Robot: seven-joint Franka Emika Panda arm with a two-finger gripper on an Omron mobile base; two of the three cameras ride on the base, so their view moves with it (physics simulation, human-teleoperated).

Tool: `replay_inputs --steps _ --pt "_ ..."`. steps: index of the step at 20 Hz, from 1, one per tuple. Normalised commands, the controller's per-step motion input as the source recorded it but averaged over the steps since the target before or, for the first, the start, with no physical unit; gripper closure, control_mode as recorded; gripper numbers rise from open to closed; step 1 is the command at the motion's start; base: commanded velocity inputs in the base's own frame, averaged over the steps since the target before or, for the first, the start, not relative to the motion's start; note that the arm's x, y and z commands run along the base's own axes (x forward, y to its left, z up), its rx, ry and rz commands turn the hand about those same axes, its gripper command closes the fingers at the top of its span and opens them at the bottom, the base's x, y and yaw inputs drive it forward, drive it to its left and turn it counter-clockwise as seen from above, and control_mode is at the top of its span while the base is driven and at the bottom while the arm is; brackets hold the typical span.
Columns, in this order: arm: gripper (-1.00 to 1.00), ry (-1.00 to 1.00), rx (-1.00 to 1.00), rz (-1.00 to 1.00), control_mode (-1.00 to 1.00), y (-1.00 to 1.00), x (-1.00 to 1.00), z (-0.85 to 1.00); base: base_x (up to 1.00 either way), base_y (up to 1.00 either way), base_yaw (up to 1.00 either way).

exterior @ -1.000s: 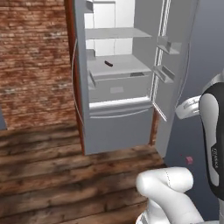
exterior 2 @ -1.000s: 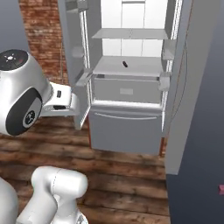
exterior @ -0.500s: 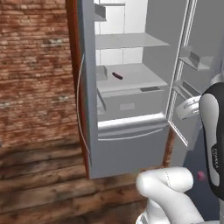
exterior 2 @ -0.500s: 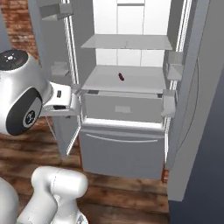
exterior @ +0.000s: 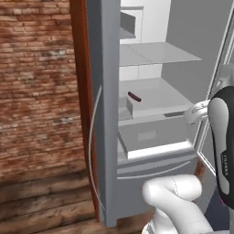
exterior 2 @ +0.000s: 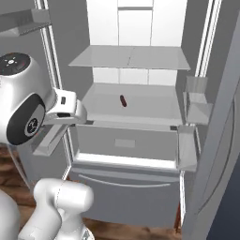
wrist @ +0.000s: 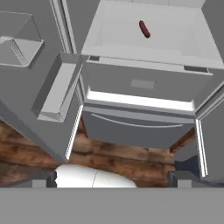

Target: Retrieve the sausage and cheese from the fridge and place them on the cutting board on the counter.

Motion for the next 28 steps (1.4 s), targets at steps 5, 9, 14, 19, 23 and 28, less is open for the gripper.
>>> replay_inputs --steps 5,9,14,19,23,28 --pt "-1.0 0.0 0.0 0.0 1.0 0.0 0.0 0.0 0.87 -0.42 -0.06" --pt "-1.0 0.0 0.0 0.0 1.0 0.0 0.0 0.0 0.61 -0.56 -0.08" --pt "-1.0 0.05 0.0 0.0 -1.0 0.0 0.29 -0.31 0.21 -0.19 -0.02" --pt "-1.0 0.11 0.0 0.0 -1.0 0.0 0.09 -0.21 0.0 0.0 0.0" --pt "-1.0 0.07 0.0 0.0 -1.0 0.03 0.58 -0.55 0.0 0.0 0.0" --pt "-1.0 0.11 -0.02 0.04 -1.0 0.02 0.13 -0.38 0.0 0.0 0.0"
